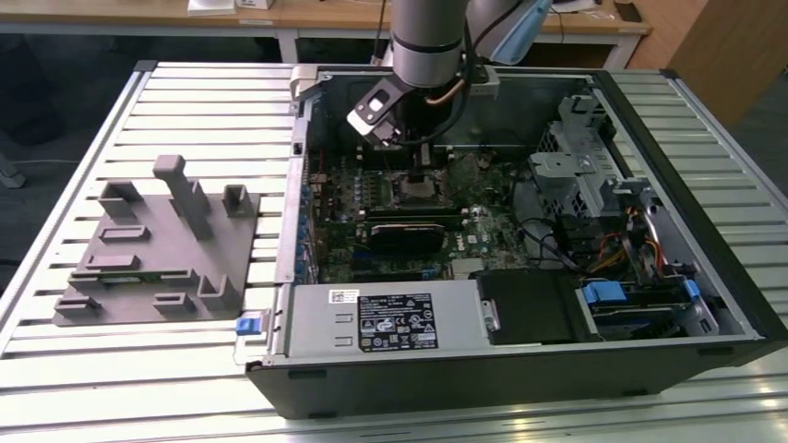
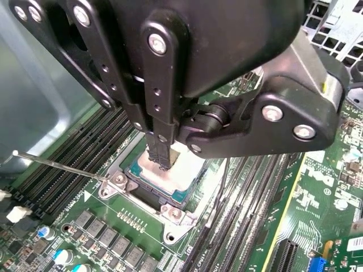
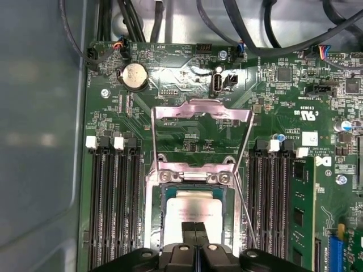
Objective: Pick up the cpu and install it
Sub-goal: 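Place the cpu into insertion slot, then close the cpu cover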
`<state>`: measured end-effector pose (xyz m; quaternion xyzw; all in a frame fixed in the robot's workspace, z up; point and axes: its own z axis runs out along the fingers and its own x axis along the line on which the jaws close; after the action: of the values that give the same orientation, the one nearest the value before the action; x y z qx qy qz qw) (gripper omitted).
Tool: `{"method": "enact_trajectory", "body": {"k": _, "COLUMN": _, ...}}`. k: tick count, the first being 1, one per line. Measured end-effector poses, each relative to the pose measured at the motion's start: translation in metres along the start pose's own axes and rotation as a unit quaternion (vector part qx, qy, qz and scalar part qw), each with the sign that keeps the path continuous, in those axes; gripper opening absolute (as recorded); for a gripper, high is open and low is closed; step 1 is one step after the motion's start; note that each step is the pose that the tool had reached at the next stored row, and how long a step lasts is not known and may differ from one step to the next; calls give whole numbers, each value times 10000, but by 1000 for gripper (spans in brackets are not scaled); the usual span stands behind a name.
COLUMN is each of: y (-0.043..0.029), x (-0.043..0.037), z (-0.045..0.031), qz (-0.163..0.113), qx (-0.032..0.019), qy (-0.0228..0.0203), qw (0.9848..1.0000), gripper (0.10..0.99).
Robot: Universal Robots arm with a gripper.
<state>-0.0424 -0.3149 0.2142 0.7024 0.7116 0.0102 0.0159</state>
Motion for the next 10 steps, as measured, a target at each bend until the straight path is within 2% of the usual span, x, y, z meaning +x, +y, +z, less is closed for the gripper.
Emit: {"method": "enact_trajectory", "body": {"k": 10, "y": 3, "x": -1, "z": -58, "qz": 0, "qx": 10, "qy": 0, "qw": 10000, "gripper": 106}}
